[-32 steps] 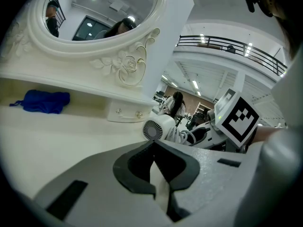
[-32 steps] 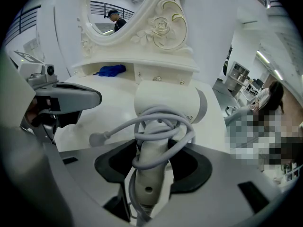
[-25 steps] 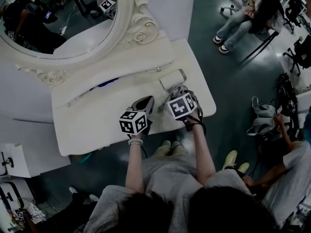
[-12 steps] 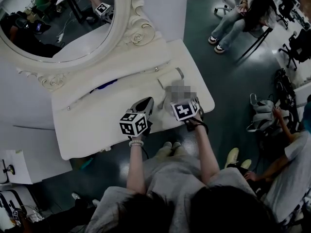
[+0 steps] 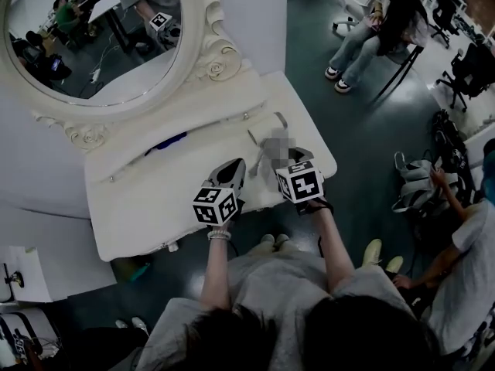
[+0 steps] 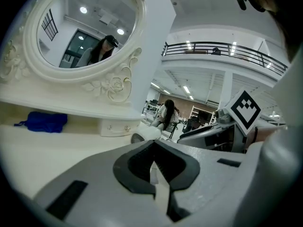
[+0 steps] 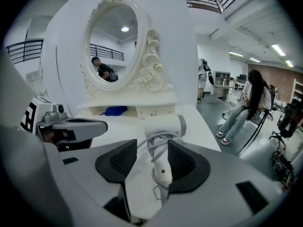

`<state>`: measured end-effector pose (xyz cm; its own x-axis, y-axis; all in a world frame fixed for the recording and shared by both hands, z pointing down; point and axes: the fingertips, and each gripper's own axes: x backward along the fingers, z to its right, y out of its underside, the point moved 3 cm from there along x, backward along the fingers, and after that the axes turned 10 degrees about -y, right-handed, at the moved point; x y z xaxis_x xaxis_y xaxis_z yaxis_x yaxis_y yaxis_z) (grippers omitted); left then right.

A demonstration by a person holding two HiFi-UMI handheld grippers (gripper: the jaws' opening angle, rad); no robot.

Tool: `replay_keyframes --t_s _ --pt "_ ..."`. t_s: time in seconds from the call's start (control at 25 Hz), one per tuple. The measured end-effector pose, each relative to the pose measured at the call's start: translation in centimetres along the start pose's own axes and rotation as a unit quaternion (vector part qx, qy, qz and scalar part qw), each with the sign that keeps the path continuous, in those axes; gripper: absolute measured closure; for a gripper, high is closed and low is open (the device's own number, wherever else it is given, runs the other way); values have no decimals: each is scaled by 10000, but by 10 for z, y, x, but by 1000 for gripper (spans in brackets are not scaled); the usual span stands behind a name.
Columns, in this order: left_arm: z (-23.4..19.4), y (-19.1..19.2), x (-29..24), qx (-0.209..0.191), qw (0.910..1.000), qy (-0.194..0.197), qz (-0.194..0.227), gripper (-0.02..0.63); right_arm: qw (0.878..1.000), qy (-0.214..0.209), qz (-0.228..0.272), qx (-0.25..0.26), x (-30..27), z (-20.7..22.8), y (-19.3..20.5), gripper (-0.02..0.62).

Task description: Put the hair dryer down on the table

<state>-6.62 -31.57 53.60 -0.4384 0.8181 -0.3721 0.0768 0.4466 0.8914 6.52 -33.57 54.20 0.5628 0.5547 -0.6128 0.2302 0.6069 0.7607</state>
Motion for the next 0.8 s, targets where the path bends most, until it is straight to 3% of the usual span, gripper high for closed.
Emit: replay_keyframes --t_s 0.28,0.4,0.8 --pt "21 -10 17 -277 9992 186 226 601 9978 -348 533 -159 20 -22 -17 496" --pt "27 -17 24 -355 9985 223 340 601 9958 -425 765 -272 30 -25 -23 577" --pt "46 -49 46 -673 9939 408 767 601 9846 -1046 1394 -124 62 -50 -49 594"
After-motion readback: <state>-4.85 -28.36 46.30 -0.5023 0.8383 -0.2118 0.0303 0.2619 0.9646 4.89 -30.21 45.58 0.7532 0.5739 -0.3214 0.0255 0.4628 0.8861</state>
